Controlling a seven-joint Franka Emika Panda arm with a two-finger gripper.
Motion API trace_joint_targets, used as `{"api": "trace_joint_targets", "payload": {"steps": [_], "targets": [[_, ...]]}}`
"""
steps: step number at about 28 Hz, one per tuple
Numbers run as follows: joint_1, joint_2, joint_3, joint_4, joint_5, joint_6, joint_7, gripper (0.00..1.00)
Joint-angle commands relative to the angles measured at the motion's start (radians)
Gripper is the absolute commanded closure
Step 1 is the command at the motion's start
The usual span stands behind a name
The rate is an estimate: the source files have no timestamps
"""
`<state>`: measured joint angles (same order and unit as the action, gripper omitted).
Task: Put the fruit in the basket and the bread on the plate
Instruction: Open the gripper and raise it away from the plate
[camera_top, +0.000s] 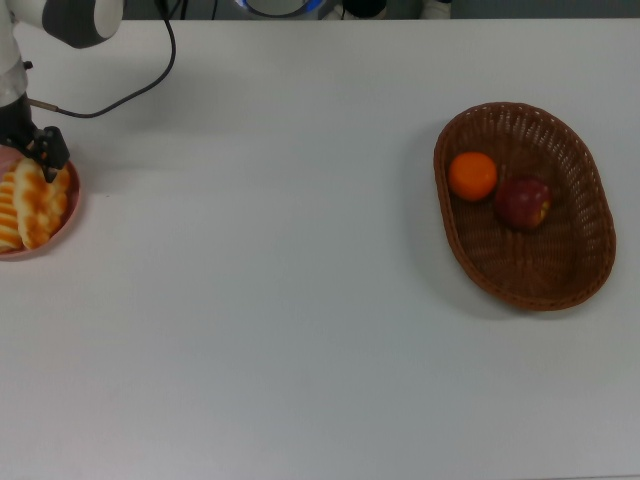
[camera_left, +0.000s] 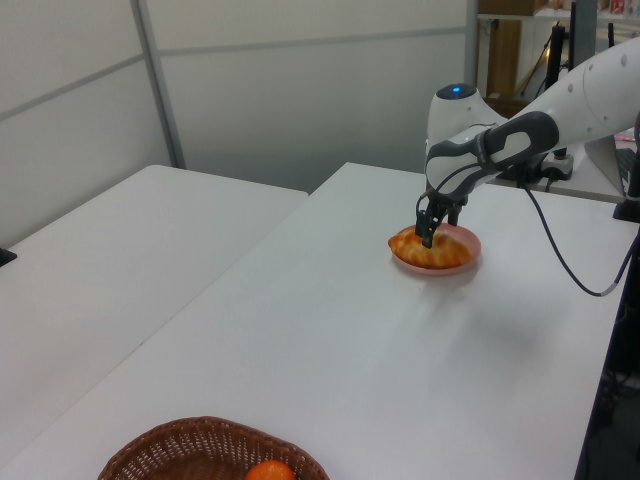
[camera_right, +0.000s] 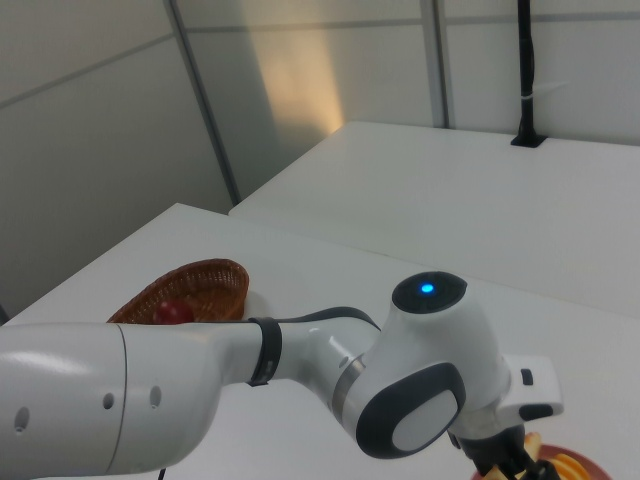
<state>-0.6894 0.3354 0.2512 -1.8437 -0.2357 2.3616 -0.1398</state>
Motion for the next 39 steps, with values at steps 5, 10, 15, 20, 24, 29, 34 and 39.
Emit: {"api": "trace_joint_targets", "payload": {"steps": [5, 10, 15, 20, 24, 29, 34, 39], "targets": [[0.005, -0.062, 0.007, 0.034, 0.030, -0.114, -0.058, 0.00], [0.057, -0.133, 0.029, 0.034, 0.042, -0.264, -0.101, 0.00], [0.137, -0.211, 0.046, 0.035, 0.119, -0.448, -0.194, 0.00], [0.225, -0.271, 0.048, 0.057, 0.144, -0.617, -0.224, 0.00], [0.290, -0.300, 0.046, 0.095, 0.194, -0.714, -0.215, 0.00], [0.359, -0.329, 0.048, 0.113, 0.197, -0.792, -0.163, 0.00], [0.395, -0.351, 0.048, 0.115, 0.197, -0.806, -0.103, 0.00], [0.406, -0.352, 0.049, 0.120, 0.197, -0.808, -0.073, 0.00]]}}
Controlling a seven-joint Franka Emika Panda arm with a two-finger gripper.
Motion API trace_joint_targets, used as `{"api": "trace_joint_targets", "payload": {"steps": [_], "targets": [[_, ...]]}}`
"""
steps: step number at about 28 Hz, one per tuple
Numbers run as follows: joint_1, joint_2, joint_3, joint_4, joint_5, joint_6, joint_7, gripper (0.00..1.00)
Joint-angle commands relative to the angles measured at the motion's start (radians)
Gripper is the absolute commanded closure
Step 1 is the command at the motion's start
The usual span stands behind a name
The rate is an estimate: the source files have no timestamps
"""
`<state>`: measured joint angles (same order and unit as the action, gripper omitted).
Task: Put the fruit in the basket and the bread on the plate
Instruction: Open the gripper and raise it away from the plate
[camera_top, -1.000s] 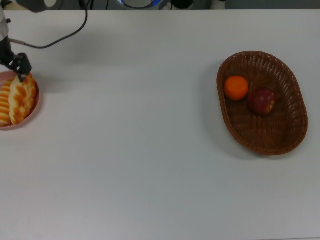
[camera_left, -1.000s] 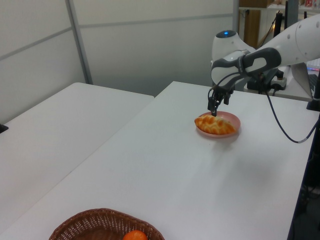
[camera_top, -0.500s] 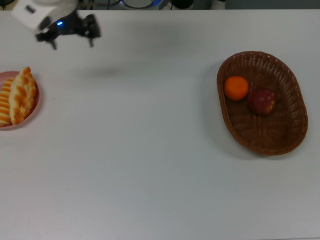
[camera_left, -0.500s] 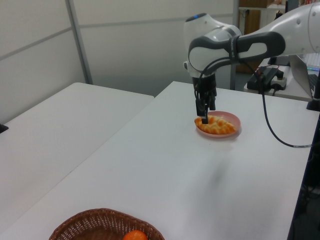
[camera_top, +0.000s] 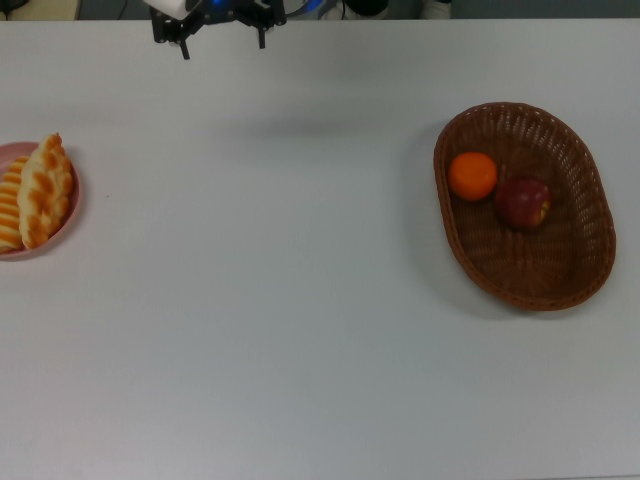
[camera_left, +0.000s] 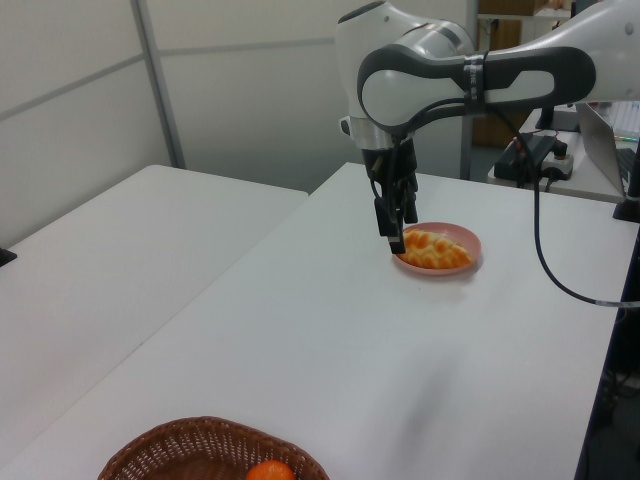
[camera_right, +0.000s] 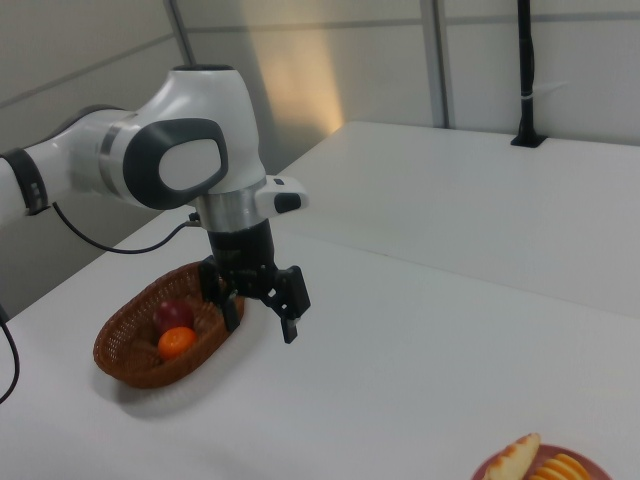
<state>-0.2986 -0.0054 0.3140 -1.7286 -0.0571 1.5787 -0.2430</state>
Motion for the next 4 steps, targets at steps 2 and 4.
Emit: {"api": "trace_joint_targets", "payload": {"steps": [2, 4], "targets": [[0.016, -0.013, -0.015, 0.004, 0.017, -0.026, 0.030, 0.00], [0.016, -0.014, -0.015, 0.004, 0.016, -0.026, 0.030, 0.00]]}}
